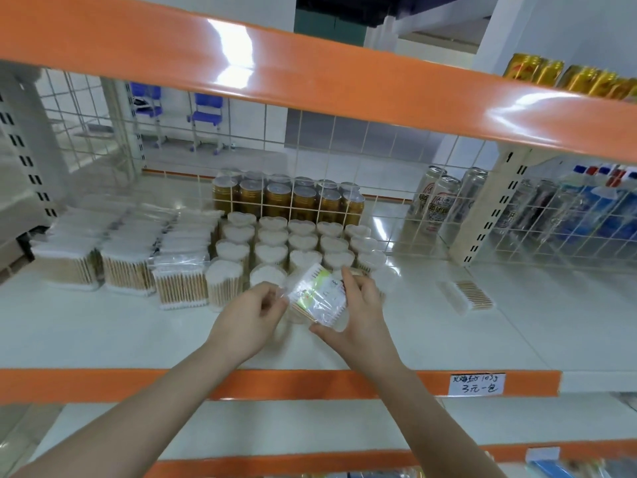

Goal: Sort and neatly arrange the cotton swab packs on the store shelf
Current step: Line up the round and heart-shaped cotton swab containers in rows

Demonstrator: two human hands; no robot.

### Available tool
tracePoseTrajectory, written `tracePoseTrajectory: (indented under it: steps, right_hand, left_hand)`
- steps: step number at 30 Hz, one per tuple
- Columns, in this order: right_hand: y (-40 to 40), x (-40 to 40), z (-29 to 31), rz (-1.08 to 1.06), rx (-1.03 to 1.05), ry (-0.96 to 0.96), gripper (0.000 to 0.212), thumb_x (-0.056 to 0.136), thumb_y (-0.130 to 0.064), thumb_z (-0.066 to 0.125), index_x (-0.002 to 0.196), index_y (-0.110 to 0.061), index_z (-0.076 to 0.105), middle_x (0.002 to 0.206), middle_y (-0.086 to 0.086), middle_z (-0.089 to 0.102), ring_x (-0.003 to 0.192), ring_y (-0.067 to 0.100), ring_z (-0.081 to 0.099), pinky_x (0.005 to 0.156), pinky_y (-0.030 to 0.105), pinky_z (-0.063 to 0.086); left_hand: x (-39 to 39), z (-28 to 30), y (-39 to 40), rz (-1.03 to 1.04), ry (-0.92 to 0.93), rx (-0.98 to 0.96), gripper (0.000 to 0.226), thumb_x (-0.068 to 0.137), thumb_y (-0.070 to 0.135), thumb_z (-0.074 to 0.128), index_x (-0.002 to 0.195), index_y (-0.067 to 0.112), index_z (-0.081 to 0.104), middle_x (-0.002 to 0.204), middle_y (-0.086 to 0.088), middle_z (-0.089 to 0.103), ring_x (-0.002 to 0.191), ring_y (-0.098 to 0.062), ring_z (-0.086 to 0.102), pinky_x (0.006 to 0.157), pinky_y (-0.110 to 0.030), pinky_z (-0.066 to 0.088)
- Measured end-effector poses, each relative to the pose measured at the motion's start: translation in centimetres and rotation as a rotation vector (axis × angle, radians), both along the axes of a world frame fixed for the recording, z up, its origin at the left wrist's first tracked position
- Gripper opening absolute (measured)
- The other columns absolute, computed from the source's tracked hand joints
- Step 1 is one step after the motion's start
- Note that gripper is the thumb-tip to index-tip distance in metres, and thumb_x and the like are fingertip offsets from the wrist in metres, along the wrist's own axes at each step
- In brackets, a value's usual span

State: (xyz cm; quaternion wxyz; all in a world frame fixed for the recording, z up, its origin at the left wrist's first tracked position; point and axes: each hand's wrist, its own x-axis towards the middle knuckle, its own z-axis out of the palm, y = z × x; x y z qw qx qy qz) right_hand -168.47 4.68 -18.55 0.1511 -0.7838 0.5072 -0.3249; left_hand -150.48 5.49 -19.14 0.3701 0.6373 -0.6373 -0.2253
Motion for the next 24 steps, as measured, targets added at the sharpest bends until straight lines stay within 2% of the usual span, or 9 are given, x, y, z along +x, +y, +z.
tracePoseTrajectory:
  steps: [3, 6, 11, 15, 18, 20, 24]
  right_hand:
    - [-0.1, 0.9, 0.0, 0.029, 0.001, 0.029, 0.097, 0.076, -0.031, 0.075, 0.148, -0.017, 0.013, 0.134, -0.001, 0.027, 0.126, 0.01, 0.028, 0.101, 0.013, 0.025]
    - [-0.2, 1.5, -0.1, 0.061, 0.016, 0.053, 0.098, 0.077, -0.03, 0.074, 0.149, -0.019, 0.008, 0.135, 0.0, 0.025, 0.128, 0.012, 0.026, 0.101, 0.011, 0.022]
    - [-0.5, 1.4, -0.2, 0.106, 0.058, 0.098, 0.1, 0.079, -0.029, 0.072, 0.148, -0.019, 0.001, 0.139, 0.0, 0.021, 0.131, 0.011, 0.021, 0.103, 0.01, 0.015]
    - [-0.7, 1.1, -0.4, 0.121, 0.079, 0.111, 0.099, 0.08, -0.027, 0.071, 0.148, -0.02, 0.0, 0.141, -0.002, 0.021, 0.132, 0.011, 0.021, 0.11, 0.018, 0.02]
    - [-0.6, 0.9, -0.3, 0.13, 0.085, 0.1, 0.095, 0.081, -0.026, 0.07, 0.148, -0.022, 0.003, 0.138, -0.003, 0.025, 0.129, 0.008, 0.023, 0.108, 0.017, 0.022]
    - [-0.6, 0.7, -0.4, 0.142, 0.076, 0.089, 0.089, 0.081, -0.024, 0.069, 0.148, -0.023, 0.01, 0.133, -0.004, 0.031, 0.125, 0.007, 0.027, 0.106, 0.018, 0.026]
    - [-0.6, 0.5, -0.4, 0.141, 0.068, 0.033, 0.073, 0.085, -0.023, 0.065, 0.145, -0.026, 0.025, 0.115, -0.014, 0.038, 0.11, -0.001, 0.036, 0.095, 0.011, 0.03]
  left_hand:
    - [0.3, 0.2, -0.4, 0.0, 0.092, -0.01, 0.02, 0.09, 0.024, 0.056, 0.092, 0.005, 0.062, 0.083, -0.006, 0.066, 0.08, -0.02, 0.062, 0.077, -0.038, 0.05]
    - [0.5, 0.3, -0.7, 0.017, 0.149, -0.018, 0.011, 0.088, 0.014, 0.059, 0.088, 0.003, 0.062, 0.083, -0.008, 0.066, 0.079, -0.02, 0.061, 0.072, -0.028, 0.047]
    - [0.5, 0.7, -0.8, 0.013, 0.243, -0.025, 0.005, 0.088, 0.008, 0.06, 0.089, 0.01, 0.064, 0.08, 0.005, 0.063, 0.079, -0.013, 0.059, 0.073, -0.023, 0.046]
    - [0.4, 1.1, -0.8, 0.007, 0.263, -0.055, 0.008, 0.089, 0.008, 0.058, 0.091, 0.012, 0.064, 0.079, 0.013, 0.06, 0.073, -0.005, 0.056, 0.066, -0.013, 0.043]
    - [0.5, 1.3, -0.9, 0.018, 0.254, -0.08, 0.009, 0.089, 0.007, 0.057, 0.091, 0.014, 0.063, 0.08, 0.014, 0.06, 0.071, 0.0, 0.055, 0.06, -0.003, 0.039]
    - [0.6, 1.5, -1.0, 0.027, 0.241, -0.098, 0.01, 0.089, 0.006, 0.057, 0.091, 0.013, 0.063, 0.08, 0.014, 0.06, 0.072, 0.0, 0.054, 0.061, -0.004, 0.039]
    - [0.9, 1.6, -1.1, 0.049, 0.231, -0.101, 0.016, 0.089, 0.005, 0.057, 0.102, 0.005, 0.065, 0.089, 0.003, 0.062, 0.082, -0.012, 0.056, 0.073, -0.021, 0.043]
